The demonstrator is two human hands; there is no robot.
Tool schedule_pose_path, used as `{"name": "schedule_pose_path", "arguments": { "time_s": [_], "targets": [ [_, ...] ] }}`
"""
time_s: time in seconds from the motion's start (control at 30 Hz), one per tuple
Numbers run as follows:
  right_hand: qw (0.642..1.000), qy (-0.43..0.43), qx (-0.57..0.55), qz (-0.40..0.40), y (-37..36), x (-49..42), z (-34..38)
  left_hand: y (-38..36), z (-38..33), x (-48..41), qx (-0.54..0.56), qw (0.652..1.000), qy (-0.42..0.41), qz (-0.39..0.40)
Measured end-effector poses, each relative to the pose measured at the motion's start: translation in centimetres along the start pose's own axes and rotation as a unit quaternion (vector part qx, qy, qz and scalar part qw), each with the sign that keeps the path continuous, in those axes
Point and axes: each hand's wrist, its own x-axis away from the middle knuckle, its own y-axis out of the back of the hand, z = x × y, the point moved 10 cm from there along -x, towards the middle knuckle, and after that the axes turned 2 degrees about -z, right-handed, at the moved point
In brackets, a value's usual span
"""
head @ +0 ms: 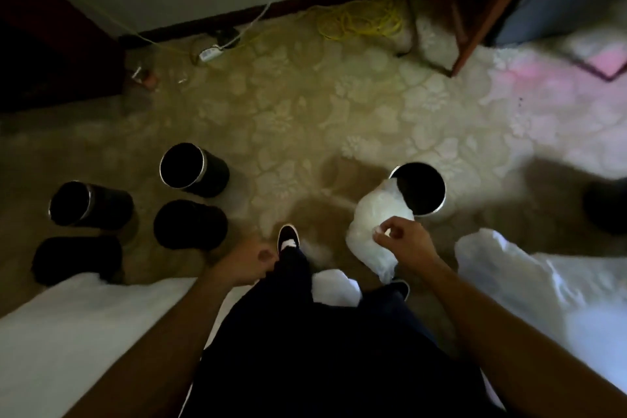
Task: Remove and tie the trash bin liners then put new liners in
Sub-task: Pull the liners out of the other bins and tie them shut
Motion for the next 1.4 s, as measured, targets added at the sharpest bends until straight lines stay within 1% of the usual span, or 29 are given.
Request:
{"name": "schedule_pose_path", "arguments": {
  "time_s": [0.07,0.17,0.27,0.33,0.5,0.63,0.73,0.87,1.0,1.1,1.17,1.27,1.33,1.4],
  "targets": [
    [0.999,0.04,0.004,0.02,-1.3,-2.0,4.7,1.7,3.6,-0.1,0.038,0.999,0.017,-0.015],
    [0.995,0.073,-0.045,0.047,-4.1,-4.0,11.8,4.7,8.7,-0.7,0.078,0.996,0.031,-0.025],
    [0.989,0.043,-0.123,0.062,-7.3,-5.5,17.1,8.5,13.1,-1.8,0.106,0.993,0.022,-0.04],
    [0.987,0.038,-0.144,0.054,-9.0,-6.8,20.3,11.1,15.5,-2.5,0.125,0.991,0.015,-0.038],
    [0.99,0.042,-0.127,0.055,-12.7,-9.3,26.4,17.8,20.5,-4.2,0.148,0.987,0.001,-0.057],
    [0.992,0.017,-0.106,0.07,-15.4,-11.2,27.8,21.9,22.5,-6.0,0.153,0.987,0.002,-0.053],
    [0.993,-0.024,-0.099,0.066,-15.7,-12.7,27.3,24.6,21.5,-8.0,0.175,0.984,-0.005,-0.045],
    [0.993,-0.08,-0.08,0.029,-14.1,-14.7,25.8,28.7,17.3,-11.1,0.173,0.984,-0.028,-0.044],
    [0.994,-0.101,-0.05,-0.007,-12.0,-18.3,24.1,33.9,11.8,-15.2,0.149,0.986,-0.063,-0.044],
    [0.992,-0.115,-0.042,-0.013,-11.2,-22.6,24.4,38.9,8.8,-18.6,0.158,0.983,-0.073,-0.065],
    [0.991,-0.129,-0.037,-0.007,-10.5,-26.2,25.3,42.0,7.8,-20.7,0.168,0.981,-0.059,-0.082],
    [0.989,-0.142,-0.018,0.021,-9.6,-32.2,28.6,46.0,7.9,-22.9,0.187,0.976,-0.016,-0.108],
    [0.991,-0.128,0.005,0.047,-9.6,-36.3,32.1,48.3,8.3,-23.7,0.189,0.975,0.002,-0.116],
    [0.99,-0.099,0.042,0.09,-10.4,-40.2,36.2,50.2,9.6,-24.1,0.195,0.973,0.029,-0.121]
  ]
}}
